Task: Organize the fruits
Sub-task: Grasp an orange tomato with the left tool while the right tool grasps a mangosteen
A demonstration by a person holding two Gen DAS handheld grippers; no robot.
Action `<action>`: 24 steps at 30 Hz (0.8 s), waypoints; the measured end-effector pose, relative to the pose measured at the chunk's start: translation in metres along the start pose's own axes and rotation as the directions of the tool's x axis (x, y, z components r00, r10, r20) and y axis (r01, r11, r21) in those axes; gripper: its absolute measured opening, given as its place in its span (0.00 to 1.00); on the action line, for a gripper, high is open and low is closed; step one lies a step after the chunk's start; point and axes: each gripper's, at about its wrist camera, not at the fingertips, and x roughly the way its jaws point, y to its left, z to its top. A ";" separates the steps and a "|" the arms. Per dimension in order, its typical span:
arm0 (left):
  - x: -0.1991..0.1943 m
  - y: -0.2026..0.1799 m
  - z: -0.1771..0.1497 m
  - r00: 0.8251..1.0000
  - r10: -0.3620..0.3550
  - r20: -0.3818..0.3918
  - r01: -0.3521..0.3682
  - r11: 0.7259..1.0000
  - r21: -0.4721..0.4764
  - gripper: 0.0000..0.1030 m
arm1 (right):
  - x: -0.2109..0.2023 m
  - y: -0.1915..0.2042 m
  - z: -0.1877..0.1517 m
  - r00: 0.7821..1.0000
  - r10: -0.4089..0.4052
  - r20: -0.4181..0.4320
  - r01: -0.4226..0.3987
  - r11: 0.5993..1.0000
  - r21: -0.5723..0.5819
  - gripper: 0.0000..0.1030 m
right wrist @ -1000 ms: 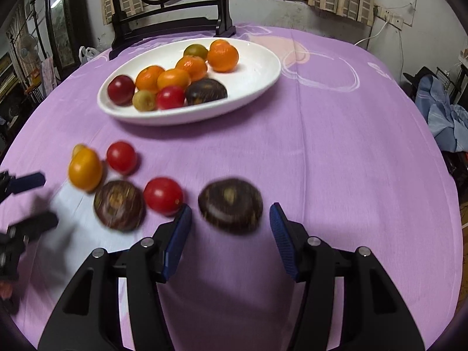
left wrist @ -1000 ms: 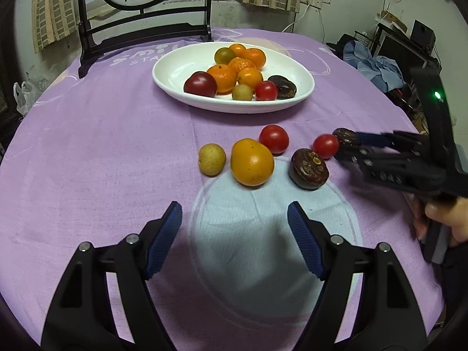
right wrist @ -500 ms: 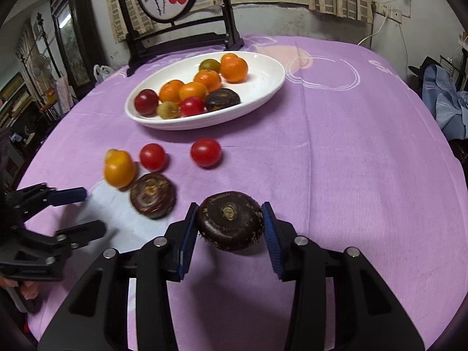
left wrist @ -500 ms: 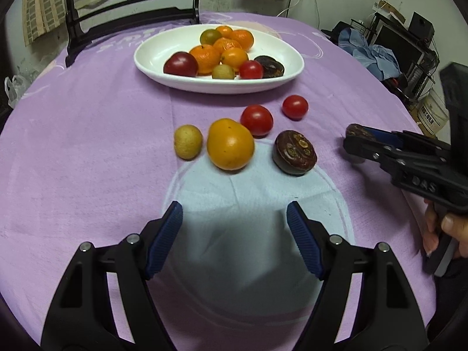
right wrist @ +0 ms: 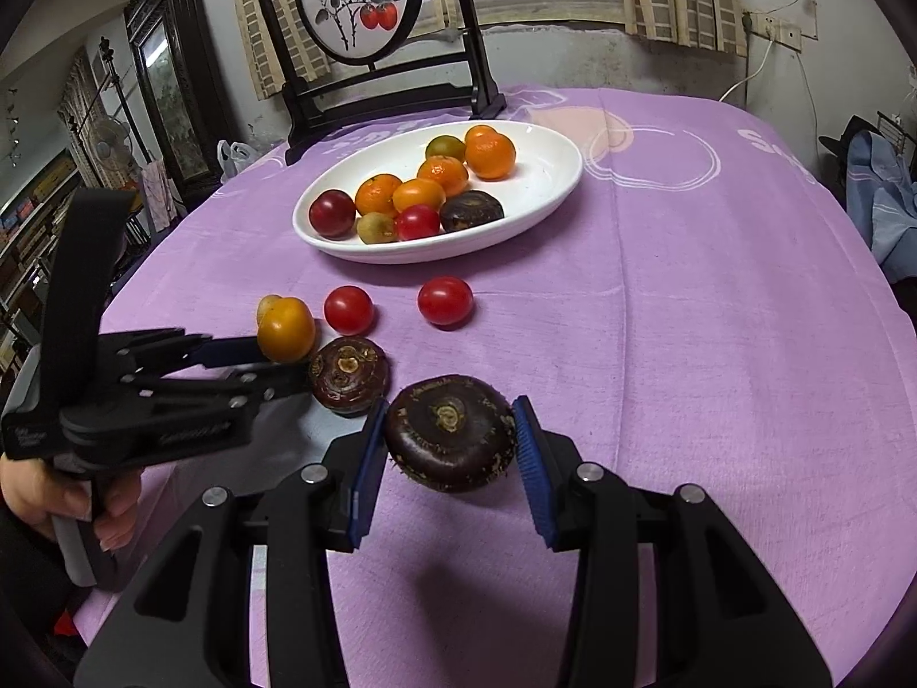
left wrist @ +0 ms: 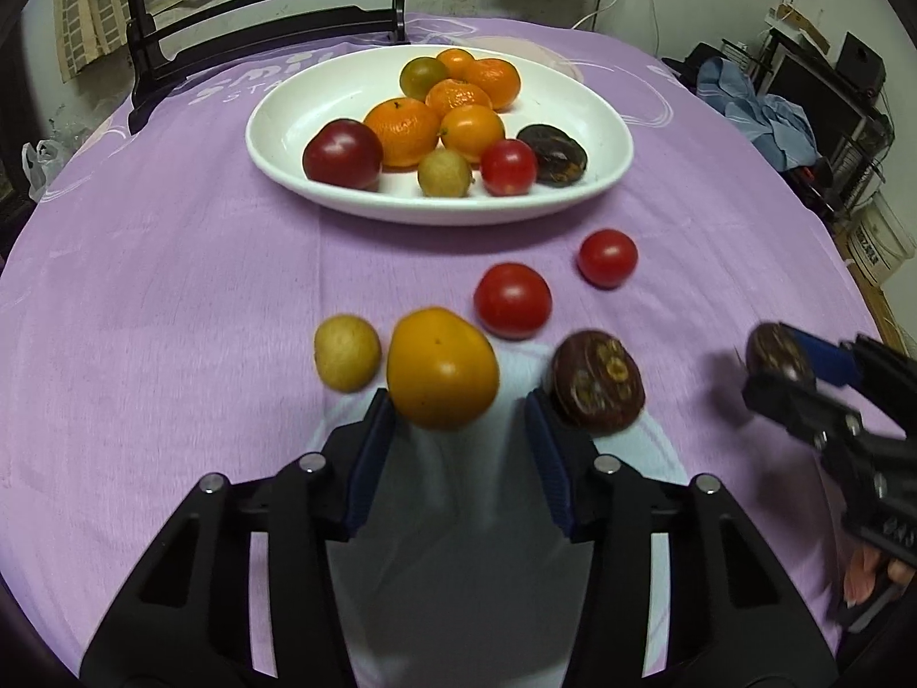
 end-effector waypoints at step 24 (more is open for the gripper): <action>-0.039 0.012 -0.006 0.996 -0.067 0.060 0.067 0.998 -0.003 0.37 | -0.004 0.006 0.003 0.999 0.015 0.030 -0.015 1.000 -0.004 0.42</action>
